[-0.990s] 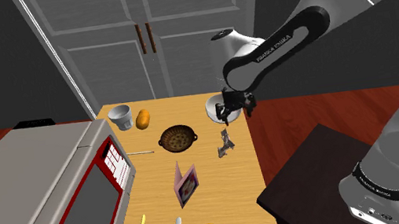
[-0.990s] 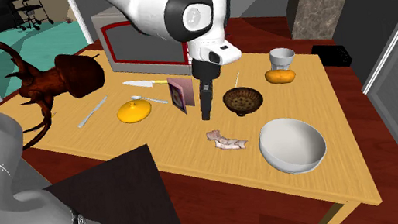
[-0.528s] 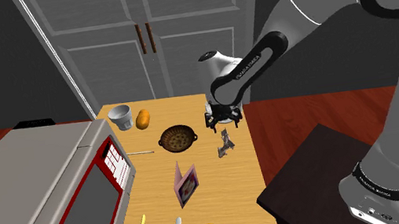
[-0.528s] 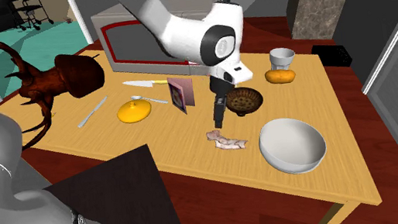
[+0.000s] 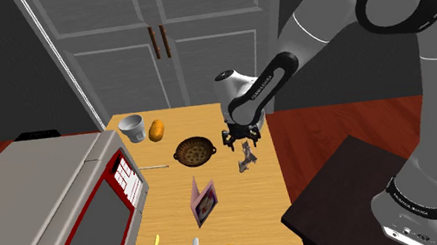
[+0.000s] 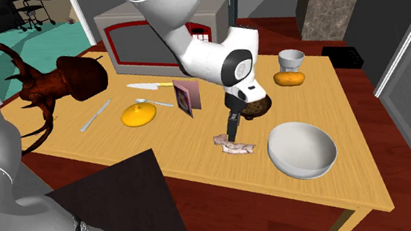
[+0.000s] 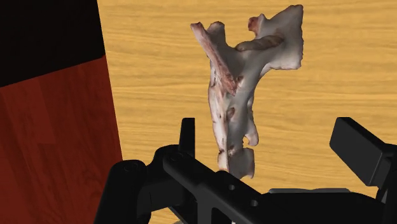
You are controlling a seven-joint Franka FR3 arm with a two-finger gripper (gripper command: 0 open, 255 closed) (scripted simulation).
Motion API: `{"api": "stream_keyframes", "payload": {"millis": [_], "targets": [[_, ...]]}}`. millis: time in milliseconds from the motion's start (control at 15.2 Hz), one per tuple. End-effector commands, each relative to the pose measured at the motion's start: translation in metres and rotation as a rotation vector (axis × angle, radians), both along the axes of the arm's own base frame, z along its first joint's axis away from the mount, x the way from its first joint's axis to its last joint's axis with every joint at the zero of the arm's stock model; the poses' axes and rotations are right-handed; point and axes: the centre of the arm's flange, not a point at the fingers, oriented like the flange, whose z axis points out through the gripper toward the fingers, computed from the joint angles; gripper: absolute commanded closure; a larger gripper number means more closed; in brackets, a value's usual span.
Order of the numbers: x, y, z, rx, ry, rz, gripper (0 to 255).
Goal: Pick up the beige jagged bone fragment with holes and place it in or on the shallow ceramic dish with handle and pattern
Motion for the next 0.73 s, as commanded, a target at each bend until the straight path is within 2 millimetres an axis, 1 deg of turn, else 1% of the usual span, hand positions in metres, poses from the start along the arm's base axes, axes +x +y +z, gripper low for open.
{"api": "stream_keyframes", "payload": {"millis": [0,66,594,660], "targets": [[-0.0015,-0.001,-0.0101,0.0,0.0,0.0,0],[-0.0026,-0.0016,-0.0183,0.0,0.0,0.0,0],[-0.0026,-0.0016,-0.0182,0.0,0.0,0.0,0],[-0.0026,-0.0016,-0.0182,0.0,0.0,0.0,255]]}}
